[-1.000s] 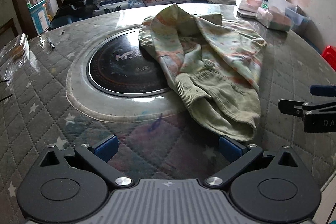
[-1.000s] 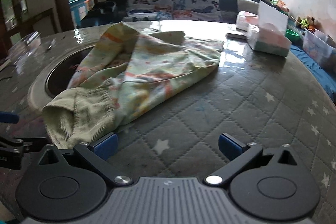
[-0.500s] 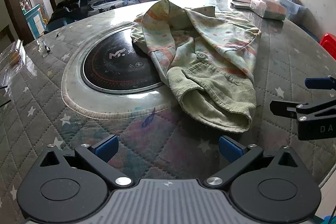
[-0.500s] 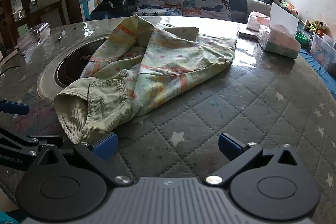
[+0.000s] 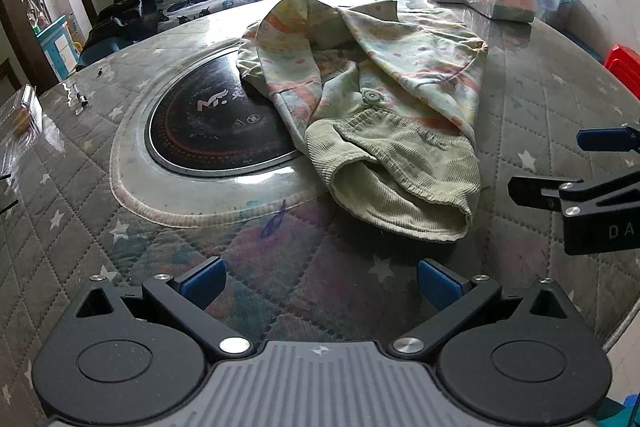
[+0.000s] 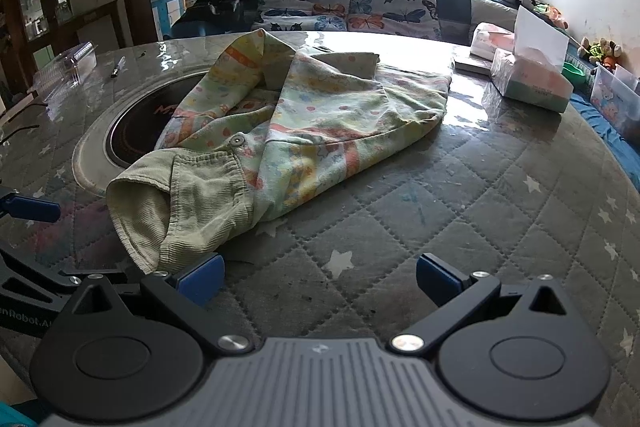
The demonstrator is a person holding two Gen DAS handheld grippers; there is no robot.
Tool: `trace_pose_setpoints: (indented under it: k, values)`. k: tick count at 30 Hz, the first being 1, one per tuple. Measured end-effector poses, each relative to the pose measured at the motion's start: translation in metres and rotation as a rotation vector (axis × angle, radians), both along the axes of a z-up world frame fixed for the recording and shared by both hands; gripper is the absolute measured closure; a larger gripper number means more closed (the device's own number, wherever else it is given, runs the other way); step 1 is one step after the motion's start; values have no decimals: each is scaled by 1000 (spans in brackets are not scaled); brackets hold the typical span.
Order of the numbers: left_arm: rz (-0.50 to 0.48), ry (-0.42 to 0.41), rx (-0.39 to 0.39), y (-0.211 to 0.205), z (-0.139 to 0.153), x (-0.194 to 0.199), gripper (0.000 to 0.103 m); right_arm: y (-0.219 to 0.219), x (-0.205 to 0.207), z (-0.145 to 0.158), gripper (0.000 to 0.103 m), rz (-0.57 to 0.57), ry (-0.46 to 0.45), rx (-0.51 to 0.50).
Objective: Fold clothes
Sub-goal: 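Approach the crumpled patterned shirt with both grippers open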
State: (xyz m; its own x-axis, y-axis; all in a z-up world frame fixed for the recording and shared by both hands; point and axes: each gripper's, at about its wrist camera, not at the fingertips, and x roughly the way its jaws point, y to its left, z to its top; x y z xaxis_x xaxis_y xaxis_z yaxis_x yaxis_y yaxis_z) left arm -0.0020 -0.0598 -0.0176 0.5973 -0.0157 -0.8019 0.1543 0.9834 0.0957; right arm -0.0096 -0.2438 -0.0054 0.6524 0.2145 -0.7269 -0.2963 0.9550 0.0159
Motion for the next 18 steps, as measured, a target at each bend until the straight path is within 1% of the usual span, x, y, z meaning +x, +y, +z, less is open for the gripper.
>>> trace_pose_setpoints:
  k: [5,18]
  values:
    - [-8,10,15,-1,-1,1,0,2,2,0,0,4,4,-2]
    - [-17,0,23,1,2,10,0,7,12,0,0,21,7,-4]
